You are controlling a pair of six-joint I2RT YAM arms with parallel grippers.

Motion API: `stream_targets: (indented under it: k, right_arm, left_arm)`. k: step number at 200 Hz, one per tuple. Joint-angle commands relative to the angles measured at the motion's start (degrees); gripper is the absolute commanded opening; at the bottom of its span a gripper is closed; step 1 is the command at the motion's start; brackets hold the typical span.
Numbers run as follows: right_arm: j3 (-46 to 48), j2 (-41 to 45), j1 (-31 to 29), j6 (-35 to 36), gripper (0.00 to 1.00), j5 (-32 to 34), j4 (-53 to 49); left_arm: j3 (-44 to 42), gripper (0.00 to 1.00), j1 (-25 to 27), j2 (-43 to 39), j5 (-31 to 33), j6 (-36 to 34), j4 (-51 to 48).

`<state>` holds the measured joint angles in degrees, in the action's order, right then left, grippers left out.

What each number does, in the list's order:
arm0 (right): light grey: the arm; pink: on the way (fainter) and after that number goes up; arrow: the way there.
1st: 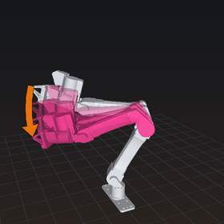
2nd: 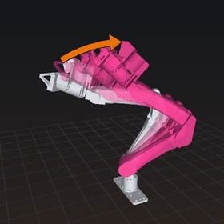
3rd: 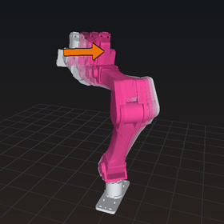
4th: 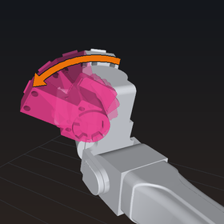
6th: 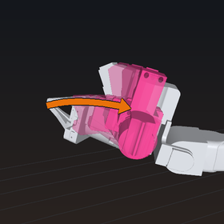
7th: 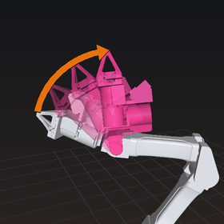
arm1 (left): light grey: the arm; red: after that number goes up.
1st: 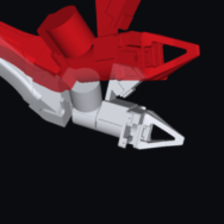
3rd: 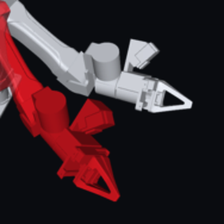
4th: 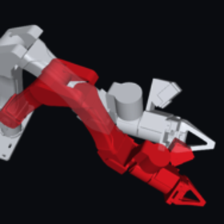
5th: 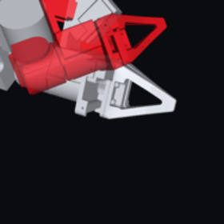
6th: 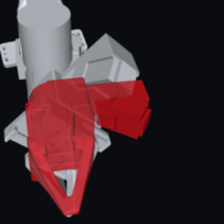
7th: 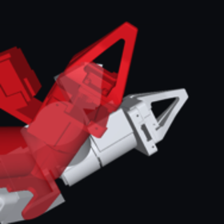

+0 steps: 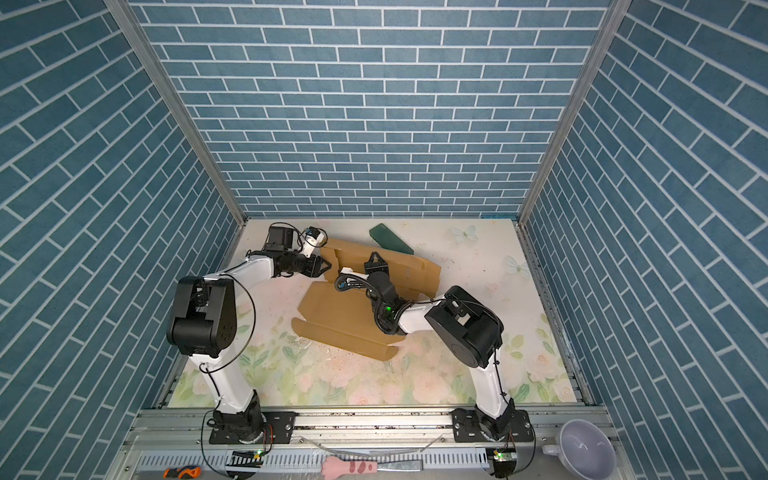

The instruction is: Fold the paper box

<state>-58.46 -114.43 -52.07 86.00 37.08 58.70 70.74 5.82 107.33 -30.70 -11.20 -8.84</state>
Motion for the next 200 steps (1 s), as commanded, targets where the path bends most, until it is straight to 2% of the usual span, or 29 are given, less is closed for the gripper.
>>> stream_targets:
  k: [1, 34, 77, 134, 165, 200]
  right_arm:
    - [0.5, 0.1, -0.5, 2.5, 0.00, -1.3, -0.1]
    - [0.6, 0.1, -0.5, 2.4, 0.00, -1.4, -0.1]
    - [0.8, 0.4, -0.5, 2.3, 0.00, -1.7, -0.2]
    - [0.5, 1.1, -0.4, 2.1, 0.00, -2.4, -1.3]
    - [0.2, 1.6, -0.4, 1.5, 0.00, -3.4, -1.3]
    - [0.9, 4.0, -0.2, -1.3, 0.00, -5.1, -4.5]
  left_arm:
    - [-1.8, 0.53, 0.0, -2.8, 3.8, 2.1, 7.4]
    - [-8.4, 0.56, 0.5, -6.0, 5.0, 4.7, 18.4]
    - [-12.5, 0.61, 0.7, -7.0, 1.6, 6.4, 27.9]
    - [-10.6, 0.59, 1.5, -5.4, -0.9, 3.4, 27.9]
    - [-8.5, 0.59, 3.5, -4.6, 1.0, 0.0, 24.5]
    - [-9.1, 0.57, 3.7, -4.6, 3.8, -1.7, 26.2]
